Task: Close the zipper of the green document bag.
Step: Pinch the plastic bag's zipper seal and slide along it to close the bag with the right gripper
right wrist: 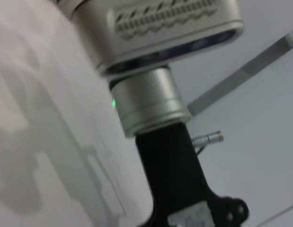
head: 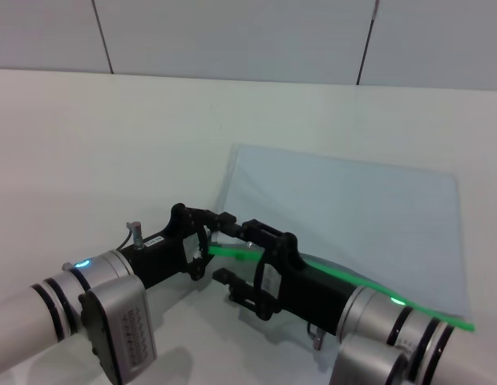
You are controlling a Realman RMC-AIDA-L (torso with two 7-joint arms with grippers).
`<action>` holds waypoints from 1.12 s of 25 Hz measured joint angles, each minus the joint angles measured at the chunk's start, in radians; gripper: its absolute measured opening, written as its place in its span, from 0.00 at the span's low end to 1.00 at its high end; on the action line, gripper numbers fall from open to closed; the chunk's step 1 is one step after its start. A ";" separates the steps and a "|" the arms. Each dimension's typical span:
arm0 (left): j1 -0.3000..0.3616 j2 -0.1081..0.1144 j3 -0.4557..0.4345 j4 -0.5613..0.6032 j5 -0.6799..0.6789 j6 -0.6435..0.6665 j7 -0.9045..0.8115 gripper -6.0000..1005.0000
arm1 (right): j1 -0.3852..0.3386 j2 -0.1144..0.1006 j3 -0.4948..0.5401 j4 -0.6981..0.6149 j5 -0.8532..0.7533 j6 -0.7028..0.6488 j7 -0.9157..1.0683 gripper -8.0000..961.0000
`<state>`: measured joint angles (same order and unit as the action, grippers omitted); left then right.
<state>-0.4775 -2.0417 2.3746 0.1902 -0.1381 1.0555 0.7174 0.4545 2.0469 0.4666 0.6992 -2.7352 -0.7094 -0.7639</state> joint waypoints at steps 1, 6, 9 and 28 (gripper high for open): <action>0.000 0.000 0.000 0.000 0.000 0.000 0.000 0.06 | -0.014 0.000 0.009 0.012 0.000 0.005 -0.032 0.74; 0.000 0.001 0.000 0.000 0.000 0.000 0.000 0.06 | -0.060 0.002 0.036 0.052 0.002 0.040 -0.157 0.71; -0.002 0.001 0.000 0.002 0.000 0.000 0.000 0.06 | -0.063 0.003 0.037 0.052 0.020 0.060 -0.198 0.71; -0.013 0.002 0.000 0.003 -0.012 0.030 0.000 0.06 | -0.052 0.006 0.001 0.040 0.132 0.060 -0.430 0.58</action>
<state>-0.4900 -2.0401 2.3746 0.1933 -0.1499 1.0859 0.7179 0.4022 2.0527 0.4678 0.7396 -2.6034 -0.6493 -1.1943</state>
